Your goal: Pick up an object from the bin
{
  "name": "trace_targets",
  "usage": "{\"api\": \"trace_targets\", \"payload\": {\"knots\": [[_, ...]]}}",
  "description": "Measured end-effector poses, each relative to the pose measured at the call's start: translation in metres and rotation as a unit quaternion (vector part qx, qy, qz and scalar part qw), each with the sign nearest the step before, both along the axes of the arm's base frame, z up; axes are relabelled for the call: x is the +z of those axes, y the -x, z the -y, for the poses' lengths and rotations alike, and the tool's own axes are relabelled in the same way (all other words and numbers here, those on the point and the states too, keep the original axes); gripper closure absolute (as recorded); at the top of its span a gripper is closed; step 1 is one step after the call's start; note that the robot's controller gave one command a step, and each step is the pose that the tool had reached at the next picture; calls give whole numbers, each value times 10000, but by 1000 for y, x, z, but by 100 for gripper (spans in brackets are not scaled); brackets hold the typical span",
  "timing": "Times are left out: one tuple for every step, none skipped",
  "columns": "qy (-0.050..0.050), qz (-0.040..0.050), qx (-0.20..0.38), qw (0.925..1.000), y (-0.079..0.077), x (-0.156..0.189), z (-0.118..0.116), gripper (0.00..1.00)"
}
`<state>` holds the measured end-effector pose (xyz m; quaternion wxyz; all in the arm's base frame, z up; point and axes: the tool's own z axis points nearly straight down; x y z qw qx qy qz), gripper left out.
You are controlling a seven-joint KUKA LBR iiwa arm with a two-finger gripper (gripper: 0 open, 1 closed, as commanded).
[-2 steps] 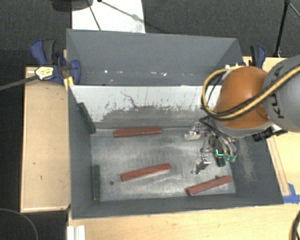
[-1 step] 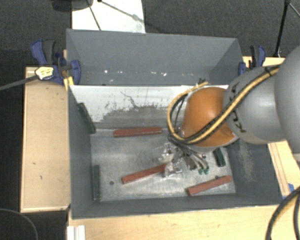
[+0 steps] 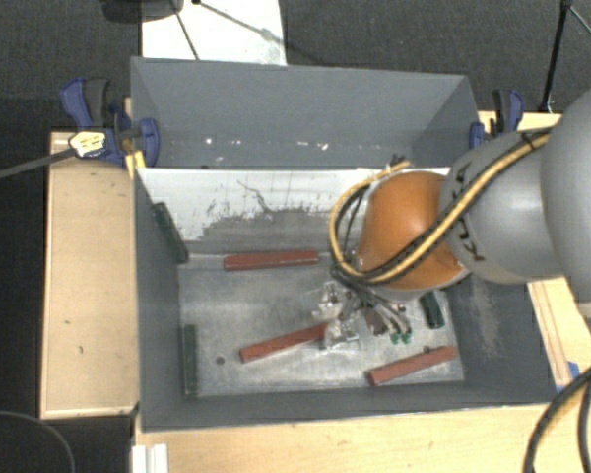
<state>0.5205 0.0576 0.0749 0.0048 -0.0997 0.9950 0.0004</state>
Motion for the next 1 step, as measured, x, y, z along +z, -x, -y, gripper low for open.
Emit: {"api": "trace_targets", "payload": {"knots": [[7,-10,242,9997,-10,200,1,100]]}}
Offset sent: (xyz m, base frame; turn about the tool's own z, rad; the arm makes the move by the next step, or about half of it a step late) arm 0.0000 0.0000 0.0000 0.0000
